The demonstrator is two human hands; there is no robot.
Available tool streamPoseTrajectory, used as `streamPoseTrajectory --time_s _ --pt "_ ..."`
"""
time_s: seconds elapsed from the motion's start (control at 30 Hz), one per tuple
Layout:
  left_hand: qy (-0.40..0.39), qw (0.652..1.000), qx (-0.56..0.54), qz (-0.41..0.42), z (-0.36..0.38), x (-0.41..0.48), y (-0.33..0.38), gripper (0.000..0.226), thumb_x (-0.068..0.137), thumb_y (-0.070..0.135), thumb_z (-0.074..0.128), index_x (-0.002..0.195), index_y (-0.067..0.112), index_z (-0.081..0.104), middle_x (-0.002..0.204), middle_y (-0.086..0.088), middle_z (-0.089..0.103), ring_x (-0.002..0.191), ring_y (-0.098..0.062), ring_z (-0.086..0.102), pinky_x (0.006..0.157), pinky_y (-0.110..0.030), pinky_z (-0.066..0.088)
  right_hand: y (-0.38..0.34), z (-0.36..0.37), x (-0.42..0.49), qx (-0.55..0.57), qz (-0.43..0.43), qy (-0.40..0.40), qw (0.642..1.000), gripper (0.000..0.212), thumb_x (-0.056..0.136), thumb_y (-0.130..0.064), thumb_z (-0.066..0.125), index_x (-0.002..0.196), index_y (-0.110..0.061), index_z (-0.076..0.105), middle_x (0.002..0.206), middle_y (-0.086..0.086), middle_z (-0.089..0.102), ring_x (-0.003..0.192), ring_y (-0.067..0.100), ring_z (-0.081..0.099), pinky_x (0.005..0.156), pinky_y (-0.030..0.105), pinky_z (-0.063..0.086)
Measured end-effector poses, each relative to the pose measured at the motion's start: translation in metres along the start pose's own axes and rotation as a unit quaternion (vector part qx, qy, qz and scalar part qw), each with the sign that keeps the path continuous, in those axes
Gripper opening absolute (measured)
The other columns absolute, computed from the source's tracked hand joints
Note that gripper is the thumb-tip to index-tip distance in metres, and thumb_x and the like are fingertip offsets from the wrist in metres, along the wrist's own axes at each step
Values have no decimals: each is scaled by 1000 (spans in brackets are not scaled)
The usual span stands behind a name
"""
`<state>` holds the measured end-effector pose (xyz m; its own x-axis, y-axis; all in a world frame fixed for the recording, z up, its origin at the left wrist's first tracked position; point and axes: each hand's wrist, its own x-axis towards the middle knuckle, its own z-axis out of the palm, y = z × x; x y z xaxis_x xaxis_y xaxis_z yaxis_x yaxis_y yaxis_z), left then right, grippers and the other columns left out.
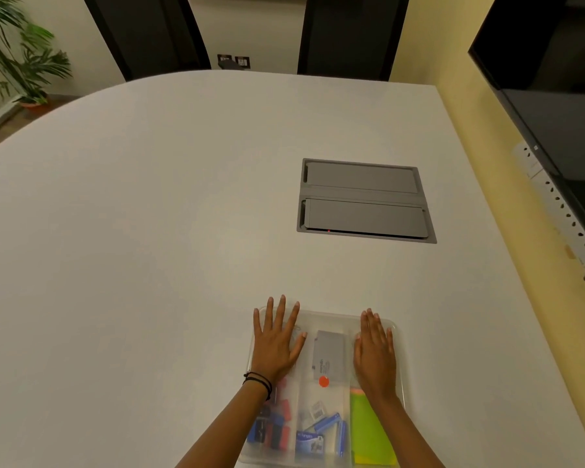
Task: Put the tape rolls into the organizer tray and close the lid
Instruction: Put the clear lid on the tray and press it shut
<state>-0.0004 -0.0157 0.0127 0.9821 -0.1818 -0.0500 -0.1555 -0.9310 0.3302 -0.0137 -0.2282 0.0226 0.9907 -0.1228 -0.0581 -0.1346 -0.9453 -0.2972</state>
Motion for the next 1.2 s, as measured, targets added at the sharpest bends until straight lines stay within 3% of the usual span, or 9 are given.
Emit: streamPoseTrajectory --time_s 0.13,0.23,0.33,0.4,0.47,0.7,0.93,1.1,1.2 --pt "10 1000 -10 -8 0 1 -3 59 94 54 16 142 24 33 145 -11 39 136 -30 23 112 -49 1 5 0 2 4 -14 16 1000 51 92 -27 15 137 -10 33 143 11 42 134 22 35 114 21 -7" --pt "34 998 -44 -23 -3 2 -13 53 98 46 16 128 20 51 130 -8 56 123 -28 47 107 -45 25 11 0 6 -12 24 39 999 48 89 -25 21 126 -10 48 131 18 53 123 30 48 114 34 12" --pt "95 987 -103 -72 -9 8 -19 29 96 25 45 116 11 59 121 -16 56 112 -31 53 93 -40 44 14 -12 20 4 74 51 996 40 88 -24 22 97 -7 57 94 19 62 81 35 61 70 41 49" --pt "128 979 -120 -102 -14 14 -19 23 92 17 55 113 8 60 116 -17 55 104 -31 53 85 -37 49 17 -21 38 -3 70 61 996 27 92 -19 31 80 -5 50 77 17 57 61 33 58 46 31 40" --pt "134 974 -131 -128 -15 17 -17 23 94 21 48 110 8 60 109 -14 54 98 -28 52 80 -36 50 25 -25 46 -3 64 62 996 23 94 -13 41 74 -5 46 71 16 55 50 31 56 40 26 33" --pt "121 933 -254 -225 -16 13 -17 21 99 33 36 100 19 52 97 -3 47 71 -15 55 66 -31 51 33 -26 46 81 98 51 991 26 97 -19 32 73 -12 30 58 10 50 51 24 48 48 31 38" --pt "142 910 -295 -254 -12 26 -24 21 98 30 40 100 17 57 96 -4 54 76 -18 56 69 -29 46 28 -37 57 121 118 19 986 28 98 -22 30 74 -9 36 68 11 54 62 29 53 57 36 42" --pt "161 908 -281 -265 -19 43 -25 24 98 29 40 101 15 60 94 -4 52 74 -17 51 67 -27 38 38 -49 32 139 106 -79 981 27 97 -31 29 104 -10 46 86 18 65 80 36 62 65 38 46" --pt "165 908 -273 -272 -21 48 -28 25 99 27 38 103 14 59 96 -7 51 72 -17 49 67 -28 38 43 -40 -3 118 123 -60 984 25 96 -30 33 106 -9 43 86 20 68 80 38 64 62 35 43"
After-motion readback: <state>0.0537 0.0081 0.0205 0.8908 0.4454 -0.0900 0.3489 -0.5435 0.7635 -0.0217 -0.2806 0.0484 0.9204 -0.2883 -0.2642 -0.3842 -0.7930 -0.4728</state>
